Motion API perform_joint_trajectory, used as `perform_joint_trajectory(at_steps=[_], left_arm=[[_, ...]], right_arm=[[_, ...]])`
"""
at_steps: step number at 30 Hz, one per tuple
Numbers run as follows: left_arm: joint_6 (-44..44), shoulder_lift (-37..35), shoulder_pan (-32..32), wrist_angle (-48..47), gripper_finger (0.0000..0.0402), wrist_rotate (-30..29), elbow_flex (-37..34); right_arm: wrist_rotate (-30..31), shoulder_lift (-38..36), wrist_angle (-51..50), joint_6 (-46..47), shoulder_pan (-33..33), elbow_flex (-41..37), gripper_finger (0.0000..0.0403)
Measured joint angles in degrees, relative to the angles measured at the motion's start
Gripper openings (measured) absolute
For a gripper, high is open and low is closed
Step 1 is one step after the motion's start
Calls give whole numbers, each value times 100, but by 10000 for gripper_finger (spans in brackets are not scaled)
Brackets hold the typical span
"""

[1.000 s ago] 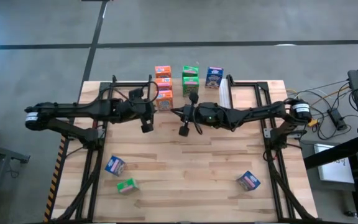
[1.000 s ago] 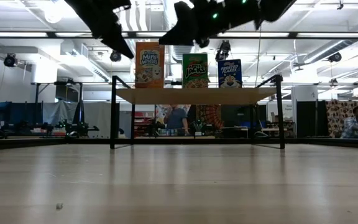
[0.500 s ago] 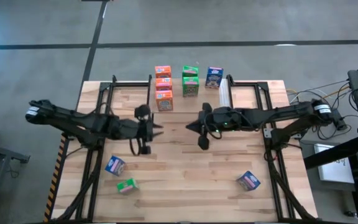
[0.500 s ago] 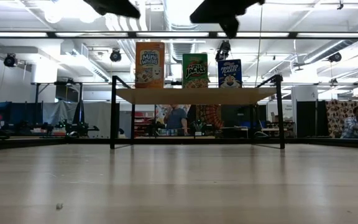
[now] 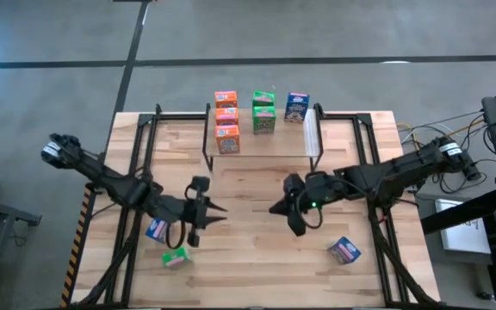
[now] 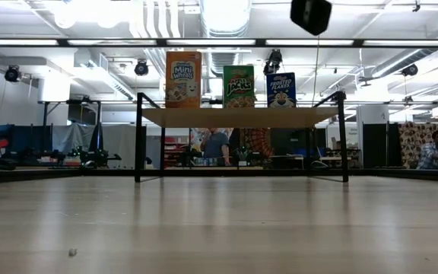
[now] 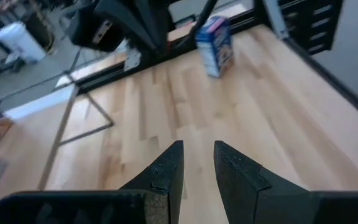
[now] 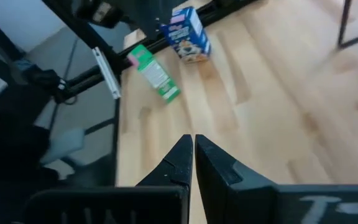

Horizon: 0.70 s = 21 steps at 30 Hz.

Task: Stack cereal on shelf
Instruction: Put the right blue cereal box aligned with the other blue cereal box on the shelf

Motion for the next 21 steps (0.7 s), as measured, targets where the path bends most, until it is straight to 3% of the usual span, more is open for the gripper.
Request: perform_joint_trajectory(at_steps=[6,11,16,21], left_arm=[[105,-41,-128,848,72,8,-535],[105,-65,-128,958,72,-11,-594],[105,-70,-126,957,72,-13,-586],[104,-70,-126,952,72,-17,-566]], right_arm=[[-371,-88,-158,1128,147,0,8],[-1012,-95,-485,2297,151,2,9],[-1194,-81,-777,2790,283,4,8],[-1165,-4,-2417,2886,408,548,9]])
